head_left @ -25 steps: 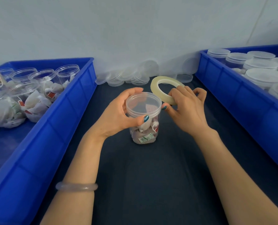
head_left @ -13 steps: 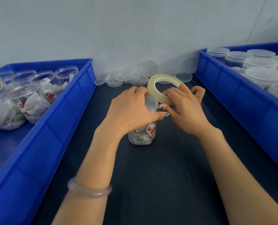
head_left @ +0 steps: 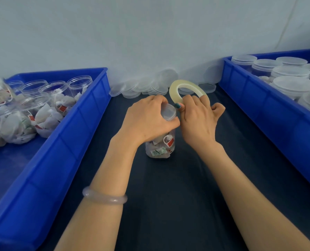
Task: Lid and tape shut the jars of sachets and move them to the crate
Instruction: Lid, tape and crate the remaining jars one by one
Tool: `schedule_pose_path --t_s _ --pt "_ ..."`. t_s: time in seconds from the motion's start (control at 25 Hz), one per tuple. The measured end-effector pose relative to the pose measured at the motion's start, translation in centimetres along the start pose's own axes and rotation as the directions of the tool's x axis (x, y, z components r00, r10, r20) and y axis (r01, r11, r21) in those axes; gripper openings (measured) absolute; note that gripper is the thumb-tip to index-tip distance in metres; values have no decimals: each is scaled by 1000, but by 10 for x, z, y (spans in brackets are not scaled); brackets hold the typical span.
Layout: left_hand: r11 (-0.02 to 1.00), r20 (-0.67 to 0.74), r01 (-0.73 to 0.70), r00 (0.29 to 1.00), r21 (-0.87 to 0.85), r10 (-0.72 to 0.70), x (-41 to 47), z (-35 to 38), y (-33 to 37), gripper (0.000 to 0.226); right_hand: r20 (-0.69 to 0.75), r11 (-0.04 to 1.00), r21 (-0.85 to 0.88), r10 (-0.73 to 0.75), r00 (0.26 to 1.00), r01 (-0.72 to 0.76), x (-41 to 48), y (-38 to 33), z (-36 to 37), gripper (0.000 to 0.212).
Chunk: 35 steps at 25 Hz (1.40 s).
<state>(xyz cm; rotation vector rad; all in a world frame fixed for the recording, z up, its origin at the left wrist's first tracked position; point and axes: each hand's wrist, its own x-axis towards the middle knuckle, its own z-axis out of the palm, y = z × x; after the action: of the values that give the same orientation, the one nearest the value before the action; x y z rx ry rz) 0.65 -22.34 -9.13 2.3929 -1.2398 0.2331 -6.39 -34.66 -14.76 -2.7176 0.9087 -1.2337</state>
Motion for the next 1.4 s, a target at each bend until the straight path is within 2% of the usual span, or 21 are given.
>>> schedule_pose_path --t_s 0.04,0.12,0.16,0.2,0.28,0.36,0.44,0.56,0.64,0.72,0.8,0.92,0.96,1.04,1.12,1.2,1.32,1.4 --pt "1000 6 -21 1000 -18 21 -3 0 1 50 39 997 -35 67 997 -66 6 6 5 19" --pt "996 15 -62 998 -70 63 -14 0 3 48 138 949 -124 307 942 -291 27 33 2 22" --pt "994 20 -61 998 -90 63 -18 -1 2 48 185 937 -110 348 919 -332 33 43 -3 28" --pt "994 26 -52 998 -100 54 -19 -3 0 46 206 959 -50 282 937 -278 33 49 -3 32" --pt "996 50 -39 998 -83 43 -13 -4 -2 43 272 1000 -5 16 962 -16 20 43 2 33" --pt "997 53 -40 998 -59 43 -10 -3 -1 42 438 991 -18 -114 892 135 0 36 13 35" --pt "998 17 -26 999 -49 27 -12 -2 0 40 565 978 -8 -167 808 207 -13 37 21 38" --pt "998 16 -10 1000 -65 11 -12 0 2 38 588 966 54 -235 774 252 -21 42 22 28" --pt "989 13 28 1000 -147 -27 -10 1 2 40 630 949 128 -302 716 288 -24 36 22 27" --pt "962 -43 45 997 -269 -58 -12 6 1 44 680 937 321 -328 656 135 -19 29 8 38" --pt "868 -136 24 985 -496 -105 -17 13 -3 46 684 848 526 -376 625 -65 -14 28 -9 59" --pt "558 -250 -45 922 -828 -297 -25 30 -7 30 692 617 703 -478 541 -354 -18 16 -26 87" --pt "464 -270 -72 886 -883 -378 -26 36 -7 23 678 556 725 -473 563 -406 -22 9 -25 91" --pt "322 -213 -46 835 -946 -507 -29 47 -6 24 628 499 758 -386 676 -420 -30 -2 -19 94" --pt "158 -15 95 812 -983 -584 -31 52 -5 43 590 470 779 -323 740 -415 -33 -6 -14 96" --pt "46 143 211 793 -976 -593 -29 54 -8 52 582 470 781 -310 752 -410 -35 -4 -11 97" --pt "26 193 252 799 -967 -569 -26 56 -13 51 549 457 797 -276 789 -395 -35 -2 -13 85" --pt "119 155 253 836 -960 -526 -23 56 -16 41 514 379 826 -204 833 -417 -27 1 -18 74"
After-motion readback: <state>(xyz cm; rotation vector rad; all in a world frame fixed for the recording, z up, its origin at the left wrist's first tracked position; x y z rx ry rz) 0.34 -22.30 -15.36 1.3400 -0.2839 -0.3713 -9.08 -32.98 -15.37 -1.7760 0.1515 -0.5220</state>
